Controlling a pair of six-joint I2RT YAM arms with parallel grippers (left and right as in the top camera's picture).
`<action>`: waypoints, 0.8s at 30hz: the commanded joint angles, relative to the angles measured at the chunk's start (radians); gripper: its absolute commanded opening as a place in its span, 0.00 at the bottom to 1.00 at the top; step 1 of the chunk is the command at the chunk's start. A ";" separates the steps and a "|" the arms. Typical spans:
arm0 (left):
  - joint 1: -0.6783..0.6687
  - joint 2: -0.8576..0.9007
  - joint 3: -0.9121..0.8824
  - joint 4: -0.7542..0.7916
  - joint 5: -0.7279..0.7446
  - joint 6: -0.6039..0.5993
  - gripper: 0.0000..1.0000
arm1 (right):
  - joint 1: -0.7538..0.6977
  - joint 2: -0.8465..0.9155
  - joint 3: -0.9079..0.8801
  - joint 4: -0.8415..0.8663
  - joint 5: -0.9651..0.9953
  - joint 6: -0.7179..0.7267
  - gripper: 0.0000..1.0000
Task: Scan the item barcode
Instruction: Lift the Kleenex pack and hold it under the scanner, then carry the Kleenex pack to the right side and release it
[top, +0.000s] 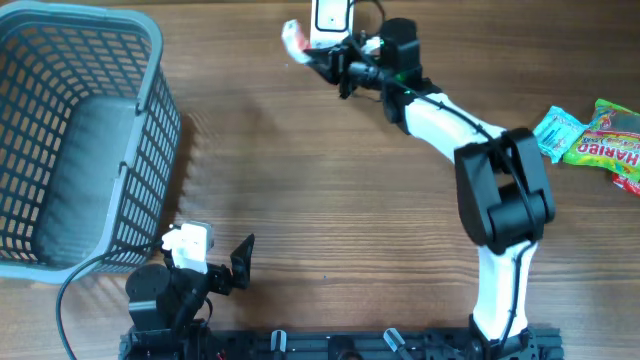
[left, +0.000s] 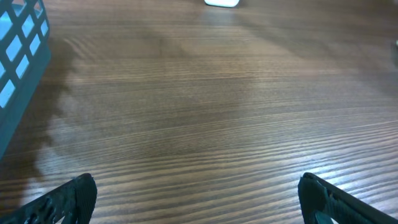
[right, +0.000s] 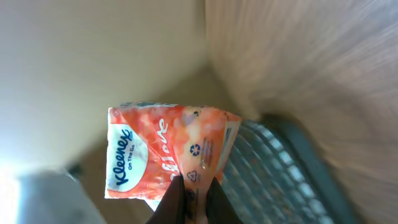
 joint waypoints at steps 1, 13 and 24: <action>-0.003 -0.007 0.000 0.003 0.016 0.016 1.00 | -0.024 0.092 0.130 0.012 0.042 0.172 0.05; -0.003 -0.007 0.000 0.003 0.016 0.016 1.00 | -0.063 0.192 0.367 -0.215 0.197 0.172 0.05; -0.003 -0.007 0.000 0.002 0.016 0.016 1.00 | -0.065 0.331 0.372 -0.051 0.144 0.172 0.05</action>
